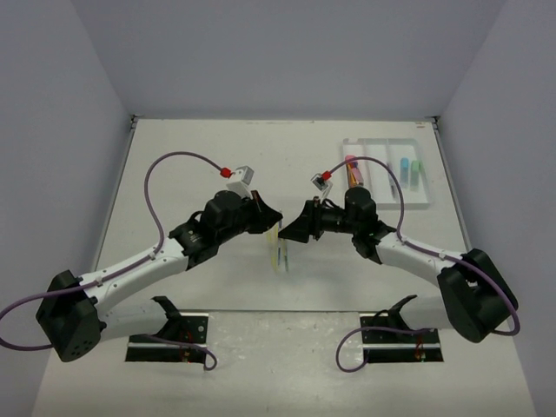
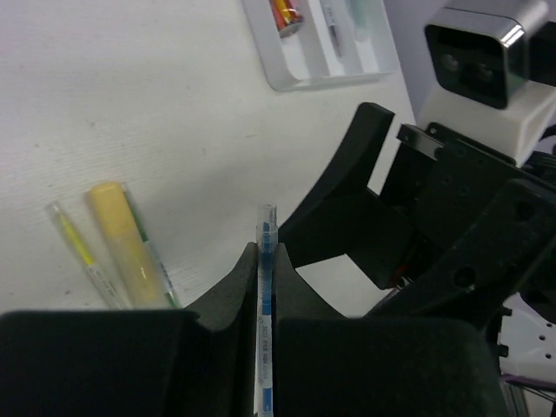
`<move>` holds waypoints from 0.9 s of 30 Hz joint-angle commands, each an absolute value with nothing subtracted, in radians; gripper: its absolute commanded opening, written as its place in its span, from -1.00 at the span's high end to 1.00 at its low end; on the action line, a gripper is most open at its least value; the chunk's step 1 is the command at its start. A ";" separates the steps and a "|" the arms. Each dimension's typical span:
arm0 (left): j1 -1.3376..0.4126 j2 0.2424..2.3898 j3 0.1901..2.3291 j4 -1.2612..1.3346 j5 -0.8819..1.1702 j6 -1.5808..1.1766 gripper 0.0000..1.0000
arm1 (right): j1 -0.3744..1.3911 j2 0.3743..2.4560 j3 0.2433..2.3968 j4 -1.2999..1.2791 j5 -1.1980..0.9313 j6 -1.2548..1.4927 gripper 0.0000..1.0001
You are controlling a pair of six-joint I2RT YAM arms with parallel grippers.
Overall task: Sort the stationery into containers
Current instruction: Place the pen in the storage box.
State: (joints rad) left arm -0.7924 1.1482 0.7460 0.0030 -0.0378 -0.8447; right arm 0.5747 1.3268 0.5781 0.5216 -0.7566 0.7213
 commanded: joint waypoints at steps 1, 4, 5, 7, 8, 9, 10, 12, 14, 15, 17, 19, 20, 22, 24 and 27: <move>-0.793 1.127 0.705 0.215 0.090 -0.846 1.00 | 0.594 1.368 0.608 0.604 -0.787 0.737 -0.18; -0.793 1.115 0.703 0.238 0.081 -0.851 1.00 | 0.597 1.380 0.598 0.632 -0.798 0.749 0.09; -0.793 1.114 0.705 0.239 0.074 -0.851 1.00 | 0.597 1.383 0.595 0.642 -0.810 0.756 0.20; -0.793 1.112 0.708 0.243 0.056 -0.855 1.00 | 0.598 1.391 0.591 0.662 -0.825 0.770 0.51; -0.793 1.111 0.705 0.254 0.049 -0.856 1.00 | 0.598 1.396 0.588 0.674 -0.831 0.777 0.75; -0.793 1.113 0.706 0.258 0.042 -0.858 1.00 | 0.598 1.398 0.589 0.678 -0.832 0.779 0.94; -0.792 1.116 0.714 0.258 0.034 -0.851 0.76 | 0.593 1.400 0.594 0.667 -0.828 0.779 1.00; -0.793 1.134 0.753 0.199 -0.015 -0.831 0.00 | 0.554 1.394 0.616 0.576 -0.807 0.768 1.00; -0.793 1.170 0.845 0.010 -0.122 -0.812 -0.99 | 0.468 1.373 0.685 0.292 -0.726 0.701 1.00; -0.792 1.186 0.881 -0.082 -0.166 -0.799 -1.00 | 0.437 1.366 0.726 0.155 -0.657 0.642 1.00; -0.793 1.218 0.940 -0.237 -0.255 -0.772 -1.00 | 0.378 1.358 0.828 -0.107 -0.443 0.507 1.00; -0.793 1.227 0.964 -0.299 -0.310 -0.763 -1.00 | 0.310 1.374 0.942 -0.280 -0.282 0.453 1.00; -0.792 1.235 0.968 -0.352 -0.357 -0.755 -1.00 | 0.252 1.401 1.038 -0.384 -0.200 0.408 1.00; -0.790 1.244 0.963 -0.383 -0.367 -0.746 -1.00 | 0.177 1.468 1.142 -0.510 -0.076 0.349 1.00; -0.790 1.253 0.958 -0.398 -0.359 -0.736 -1.00 | 0.145 1.532 1.245 -0.579 -0.020 0.303 1.00; -0.790 1.276 0.945 -0.415 -0.328 -0.699 -1.00 | 0.080 1.698 1.463 -0.677 0.151 0.217 1.00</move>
State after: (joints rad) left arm -0.7925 1.2481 0.9417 -0.3245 -0.2920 -0.7653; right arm 0.1361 1.5274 1.2390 -0.3944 -0.1509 0.3909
